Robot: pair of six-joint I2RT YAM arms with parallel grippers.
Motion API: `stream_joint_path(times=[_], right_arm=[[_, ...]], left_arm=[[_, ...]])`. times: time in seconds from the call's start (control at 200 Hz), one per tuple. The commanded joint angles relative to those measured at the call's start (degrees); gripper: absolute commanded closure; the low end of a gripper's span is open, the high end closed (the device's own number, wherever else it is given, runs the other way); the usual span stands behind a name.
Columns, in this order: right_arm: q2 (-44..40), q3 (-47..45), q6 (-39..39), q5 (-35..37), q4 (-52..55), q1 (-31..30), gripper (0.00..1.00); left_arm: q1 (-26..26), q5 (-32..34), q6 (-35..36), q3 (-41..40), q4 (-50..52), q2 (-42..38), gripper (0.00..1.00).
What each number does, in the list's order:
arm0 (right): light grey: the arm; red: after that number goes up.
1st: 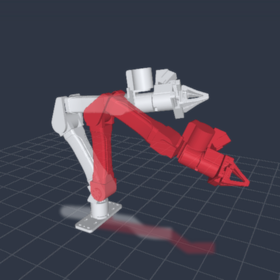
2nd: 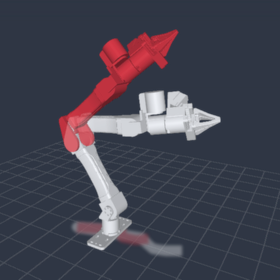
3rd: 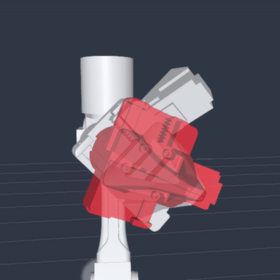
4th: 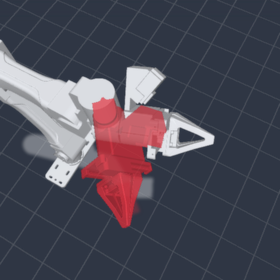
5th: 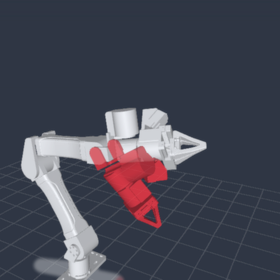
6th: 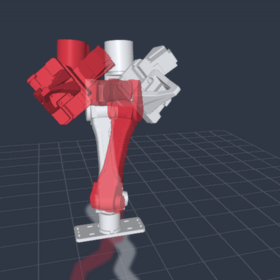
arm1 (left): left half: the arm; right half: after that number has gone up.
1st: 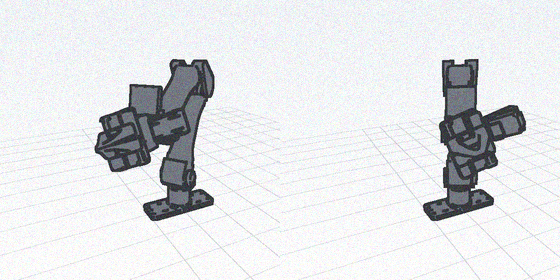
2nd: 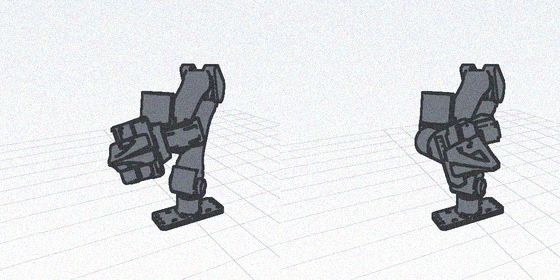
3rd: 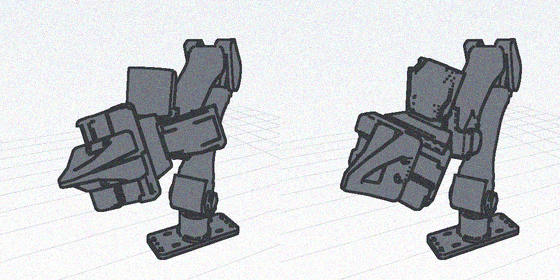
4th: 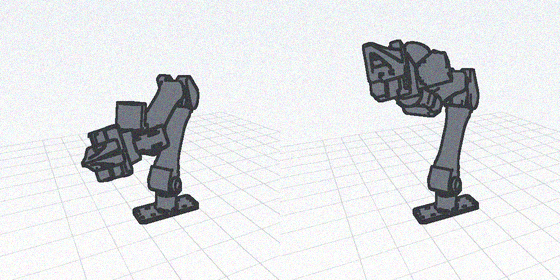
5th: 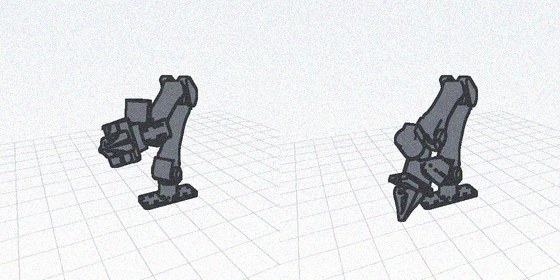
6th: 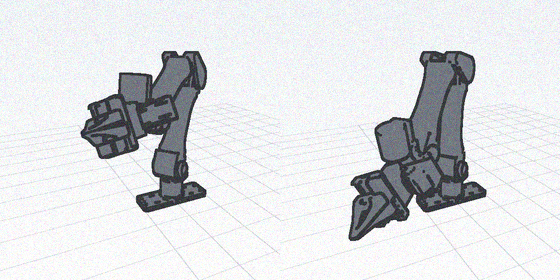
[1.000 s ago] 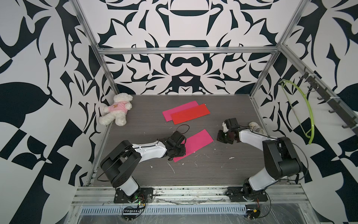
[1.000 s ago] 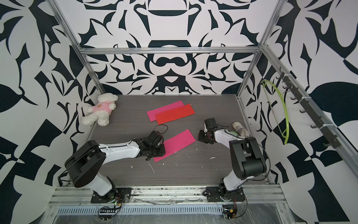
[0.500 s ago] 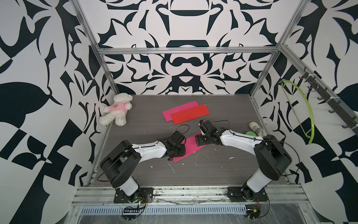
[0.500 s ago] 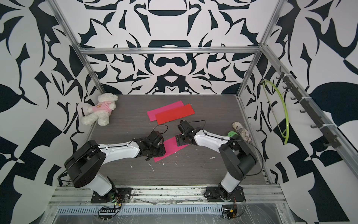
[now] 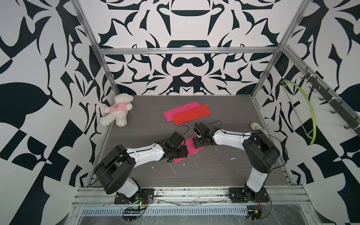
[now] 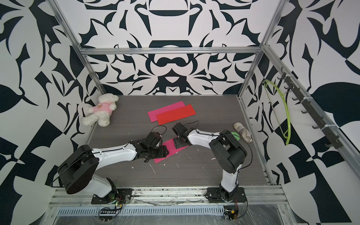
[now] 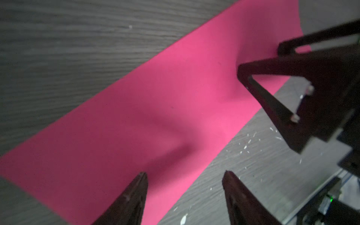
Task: Fold the rectangular paper in half along the long edge
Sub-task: Fold the paper at the center of the board.
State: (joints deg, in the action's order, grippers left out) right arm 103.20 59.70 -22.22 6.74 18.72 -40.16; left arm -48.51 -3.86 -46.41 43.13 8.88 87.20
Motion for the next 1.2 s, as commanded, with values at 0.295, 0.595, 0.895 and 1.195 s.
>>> stream_joint_path(times=[0.295,0.595,0.895,1.195], right_arm=[[1.7,-1.7,-1.0,0.0,0.7,-0.1,0.29],[1.0,-1.9,-0.8,0.4,0.7,-0.1,0.3],[1.9,-1.2,-0.6,0.8,0.9,0.1,0.31],[1.8,-0.7,-0.3,1.2,1.2,0.7,0.32]], left_arm=[[-1.9,-5.5,-0.3,7.7,-3.1,11.3,0.81],[-1.9,-3.4,-2.6,1.6,-2.1,10.8,0.85],[-1.8,-1.7,-4.5,-6.4,-0.5,4.8,0.85],[-1.5,1.3,-6.2,-11.9,2.9,0.2,0.85]])
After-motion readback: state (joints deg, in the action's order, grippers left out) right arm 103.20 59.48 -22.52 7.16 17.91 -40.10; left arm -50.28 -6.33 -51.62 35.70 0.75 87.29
